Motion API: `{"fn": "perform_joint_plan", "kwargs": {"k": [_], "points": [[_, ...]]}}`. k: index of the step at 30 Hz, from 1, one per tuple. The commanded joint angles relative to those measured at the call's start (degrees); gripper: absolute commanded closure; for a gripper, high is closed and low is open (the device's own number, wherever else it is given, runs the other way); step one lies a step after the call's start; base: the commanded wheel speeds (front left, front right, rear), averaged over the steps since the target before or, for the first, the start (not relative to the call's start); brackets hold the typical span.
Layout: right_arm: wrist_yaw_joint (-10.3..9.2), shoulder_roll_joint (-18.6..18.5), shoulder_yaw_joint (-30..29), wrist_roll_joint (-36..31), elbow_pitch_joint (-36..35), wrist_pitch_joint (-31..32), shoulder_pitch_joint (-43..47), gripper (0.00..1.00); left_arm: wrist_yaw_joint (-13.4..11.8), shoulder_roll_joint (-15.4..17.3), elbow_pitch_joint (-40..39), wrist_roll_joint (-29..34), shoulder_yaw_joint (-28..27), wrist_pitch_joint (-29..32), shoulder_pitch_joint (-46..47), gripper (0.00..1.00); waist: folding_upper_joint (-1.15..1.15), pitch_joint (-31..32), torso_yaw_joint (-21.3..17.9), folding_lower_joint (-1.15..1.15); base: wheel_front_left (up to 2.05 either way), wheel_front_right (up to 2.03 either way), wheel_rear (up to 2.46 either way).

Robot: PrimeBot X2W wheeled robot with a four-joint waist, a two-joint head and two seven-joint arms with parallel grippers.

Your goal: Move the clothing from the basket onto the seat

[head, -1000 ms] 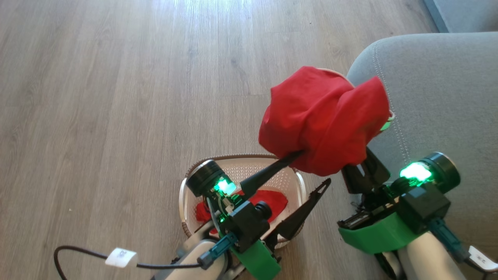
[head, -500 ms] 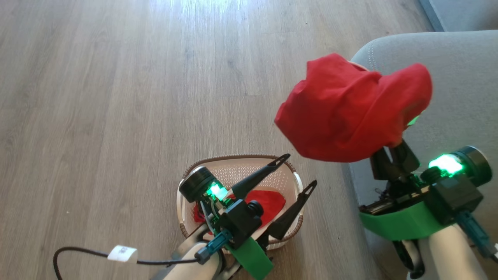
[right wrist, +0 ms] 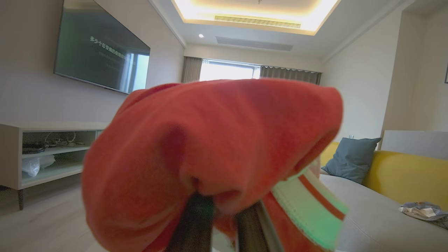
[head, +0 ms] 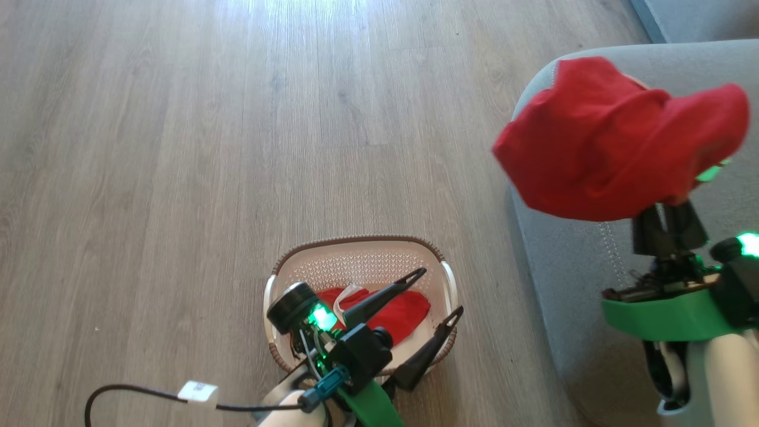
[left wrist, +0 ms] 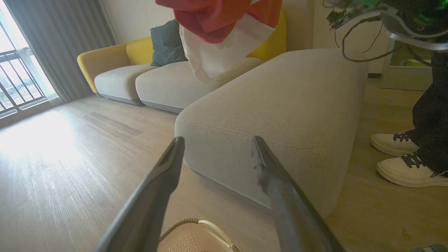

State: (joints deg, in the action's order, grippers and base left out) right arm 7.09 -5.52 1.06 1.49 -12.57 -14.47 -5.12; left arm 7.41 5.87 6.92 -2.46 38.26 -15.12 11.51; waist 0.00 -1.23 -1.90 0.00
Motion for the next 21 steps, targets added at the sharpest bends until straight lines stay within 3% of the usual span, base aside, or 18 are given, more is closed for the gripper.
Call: {"fn": "perform_joint_plan", "kwargs": {"k": [1, 13, 21], "points": [[0.4, 0.5, 0.0, -0.6, -1.3, -0.5, -0.6, 1.0, 0.0, 0.3, -1.4, 0.1, -1.7, 0.1, 0.9, 0.0, 0.0, 0.0, 0.0, 0.0, 0.0, 0.0, 0.0], [0.4, 1.9, -7.6, 0.8, 3.1, -0.5, 2.9, 1.0, 0.0, 0.8, 1.6, 0.2, -2.0, 0.1, -0.6, 0.0, 0.0, -0.2, -0.6, 0.0, 0.0, 0.0, 0.0], [0.4, 2.4, -8.6, 2.1, 5.7, -0.5, 3.8, 1.0, 0.1, 0.7, 3.0, 0.0, -2.2, 0.1, -1.3, 0.0, 0.0, -0.4, -0.8, 0.0, 0.0, 0.0, 0.0]]}}
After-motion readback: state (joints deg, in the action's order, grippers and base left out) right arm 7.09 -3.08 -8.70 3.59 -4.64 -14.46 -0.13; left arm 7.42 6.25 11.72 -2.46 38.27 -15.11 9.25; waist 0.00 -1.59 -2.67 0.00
